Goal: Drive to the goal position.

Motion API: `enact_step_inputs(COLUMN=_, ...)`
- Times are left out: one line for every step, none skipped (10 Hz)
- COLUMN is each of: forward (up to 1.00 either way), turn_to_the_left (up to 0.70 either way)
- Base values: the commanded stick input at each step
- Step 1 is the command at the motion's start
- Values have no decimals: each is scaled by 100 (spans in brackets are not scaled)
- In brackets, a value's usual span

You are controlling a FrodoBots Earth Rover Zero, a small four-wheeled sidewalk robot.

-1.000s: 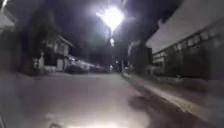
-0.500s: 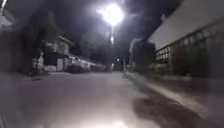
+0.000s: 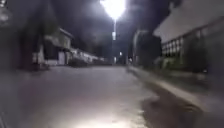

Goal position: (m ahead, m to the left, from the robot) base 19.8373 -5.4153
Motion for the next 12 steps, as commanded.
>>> enact_step_inputs(forward=70, turn_to_the_left=0)
enact_step_inputs(forward=70, turn_to_the_left=0)
enact_step_inputs(forward=70, turn_to_the_left=0)
enact_step_inputs(forward=70, turn_to_the_left=0)
enact_step_inputs(forward=70, turn_to_the_left=0)
enact_step_inputs(forward=70, turn_to_the_left=-29)
enact_step_inputs(forward=70, turn_to_the_left=-35)
enact_step_inputs(forward=70, turn_to_the_left=-35)
enact_step_inputs(forward=70, turn_to_the_left=-35)
enact_step_inputs(forward=70, turn_to_the_left=-35)
enact_step_inputs(forward=70, turn_to_the_left=-35)
enact_step_inputs(forward=70, turn_to_the_left=-35)
